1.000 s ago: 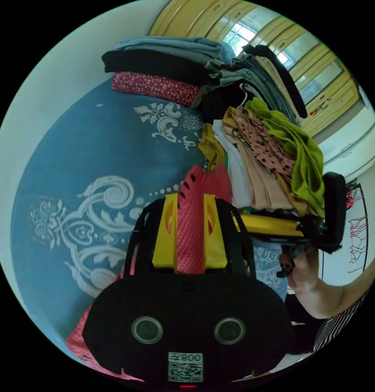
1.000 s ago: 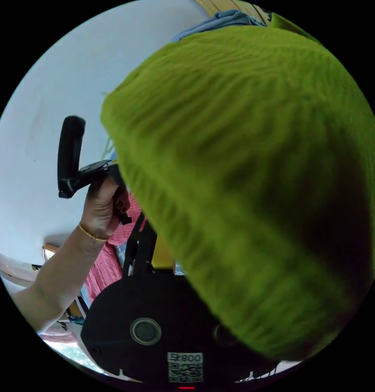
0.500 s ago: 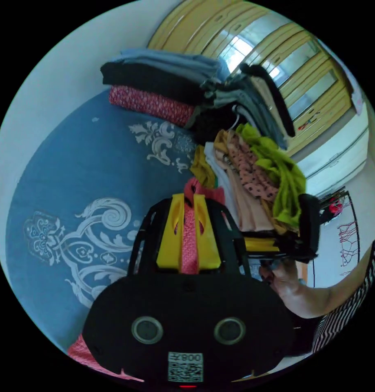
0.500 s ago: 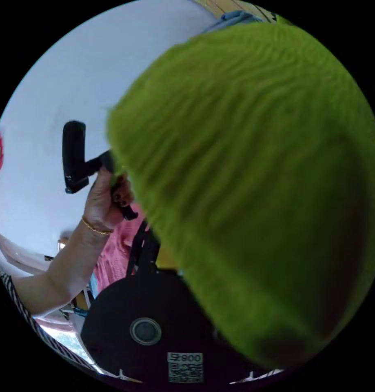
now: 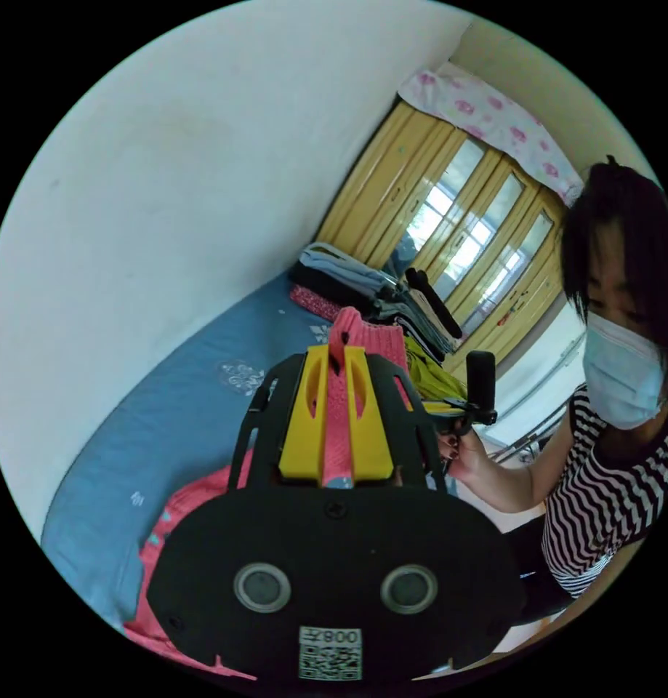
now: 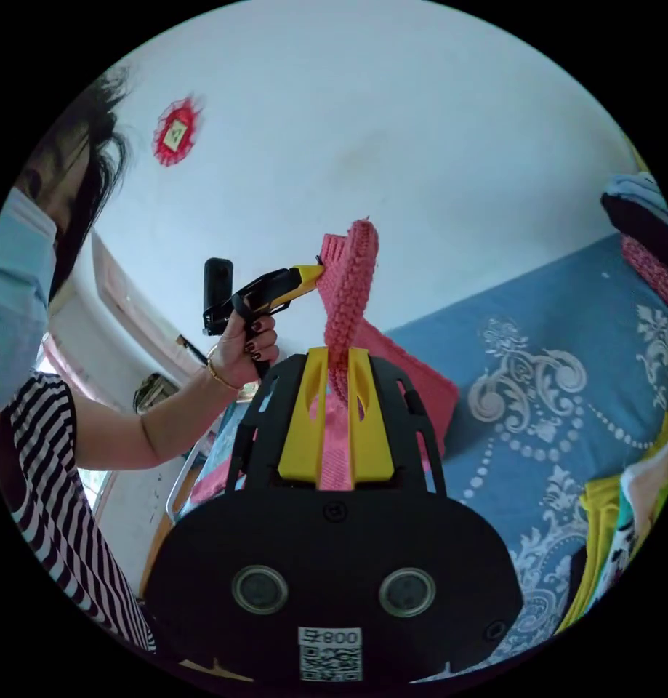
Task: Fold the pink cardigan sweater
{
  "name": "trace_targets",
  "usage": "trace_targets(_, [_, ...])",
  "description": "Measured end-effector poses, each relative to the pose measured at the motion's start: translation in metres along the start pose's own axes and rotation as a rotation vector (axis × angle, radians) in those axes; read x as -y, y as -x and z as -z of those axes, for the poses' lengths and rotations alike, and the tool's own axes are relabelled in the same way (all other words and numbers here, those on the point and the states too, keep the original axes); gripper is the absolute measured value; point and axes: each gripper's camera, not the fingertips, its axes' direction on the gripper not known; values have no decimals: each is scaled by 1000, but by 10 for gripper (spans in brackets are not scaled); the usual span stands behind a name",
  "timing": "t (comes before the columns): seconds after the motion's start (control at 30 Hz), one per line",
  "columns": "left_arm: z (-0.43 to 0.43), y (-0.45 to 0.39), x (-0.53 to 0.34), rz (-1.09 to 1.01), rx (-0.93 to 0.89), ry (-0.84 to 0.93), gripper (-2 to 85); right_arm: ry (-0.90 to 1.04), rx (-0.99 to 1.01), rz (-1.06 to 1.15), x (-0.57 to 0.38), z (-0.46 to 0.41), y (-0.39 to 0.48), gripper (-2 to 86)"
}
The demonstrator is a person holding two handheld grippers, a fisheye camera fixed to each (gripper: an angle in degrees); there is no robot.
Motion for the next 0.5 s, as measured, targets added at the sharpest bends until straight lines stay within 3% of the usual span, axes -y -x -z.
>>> trace_targets(0.23, [190, 18, -105, 225, 180, -122, 33, 167, 187, 129, 4, -123, 72, 45])
trace_targets(0.5, [340, 27, -267, 543, 332, -159, 38, 535, 275, 280, -52, -298, 155, 44])
